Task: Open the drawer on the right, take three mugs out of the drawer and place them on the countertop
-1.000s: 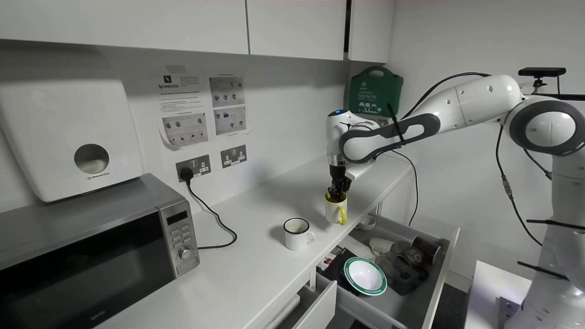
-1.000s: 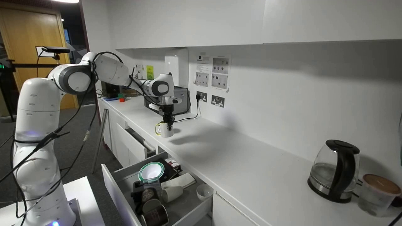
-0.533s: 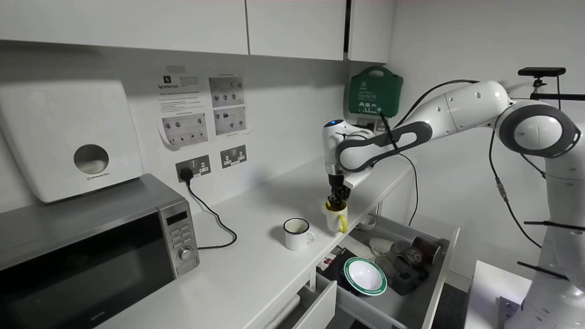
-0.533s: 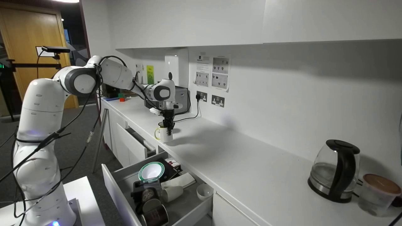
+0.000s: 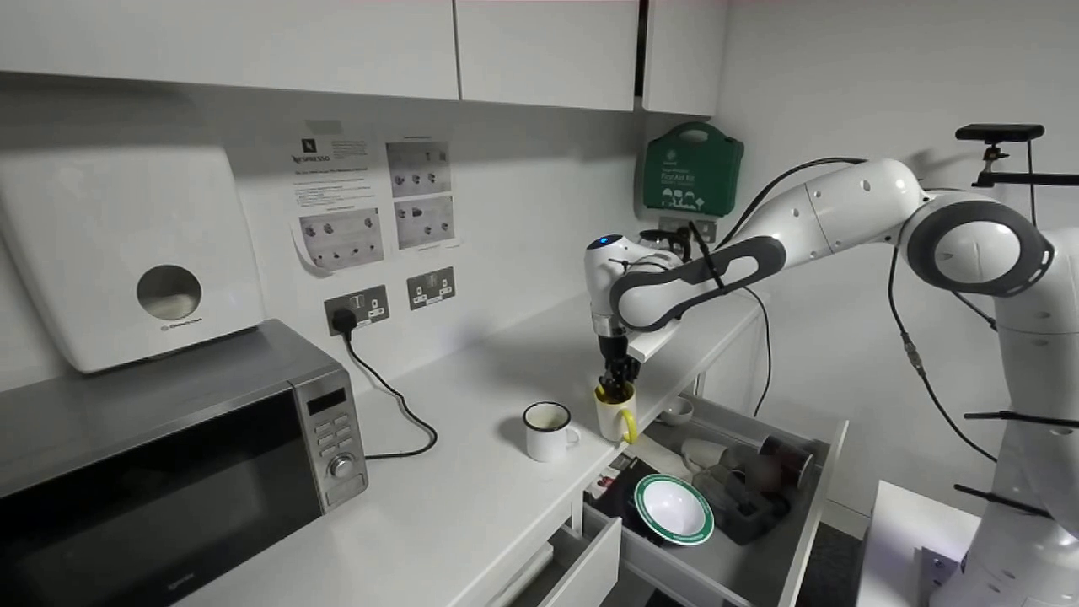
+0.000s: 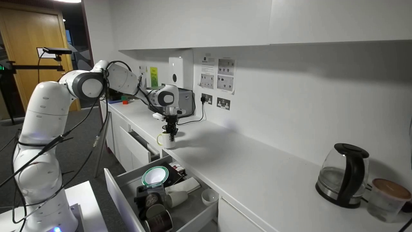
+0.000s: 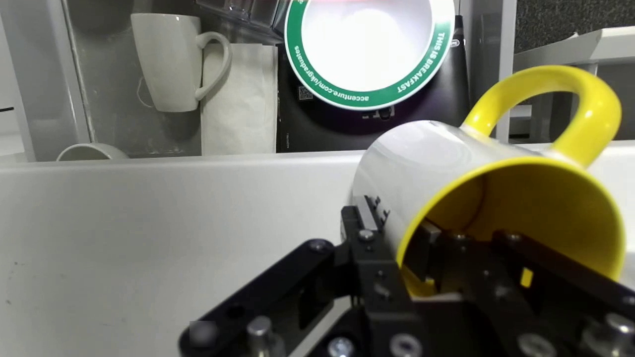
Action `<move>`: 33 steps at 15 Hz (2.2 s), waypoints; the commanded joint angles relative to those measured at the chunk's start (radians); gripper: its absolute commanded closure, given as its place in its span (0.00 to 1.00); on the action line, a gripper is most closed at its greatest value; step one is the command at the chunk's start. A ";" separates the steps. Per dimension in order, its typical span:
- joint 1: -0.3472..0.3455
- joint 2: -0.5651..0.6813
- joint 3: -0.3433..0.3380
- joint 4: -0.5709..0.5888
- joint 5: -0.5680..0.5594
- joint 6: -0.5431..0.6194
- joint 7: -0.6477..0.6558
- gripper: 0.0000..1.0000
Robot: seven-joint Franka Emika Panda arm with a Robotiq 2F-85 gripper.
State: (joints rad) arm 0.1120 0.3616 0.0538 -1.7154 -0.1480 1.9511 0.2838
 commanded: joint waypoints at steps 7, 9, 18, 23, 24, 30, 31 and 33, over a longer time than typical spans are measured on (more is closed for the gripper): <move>0.019 0.001 -0.014 0.122 -0.055 -0.027 -0.057 0.97; 0.023 0.007 -0.012 0.154 -0.093 -0.026 -0.100 0.97; 0.012 0.059 -0.004 0.269 -0.144 -0.018 -0.298 0.97; 0.006 0.096 0.000 0.312 -0.129 -0.022 -0.387 0.97; 0.004 0.103 0.001 0.320 -0.125 -0.025 -0.400 0.97; -0.013 0.144 0.012 0.375 -0.055 -0.057 -0.457 0.97; -0.016 0.152 0.012 0.382 -0.044 -0.060 -0.464 0.97; -0.019 0.163 0.011 0.394 -0.024 -0.069 -0.471 0.97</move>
State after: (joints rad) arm 0.1121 0.4975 0.0536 -1.3942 -0.2132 1.9366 -0.1391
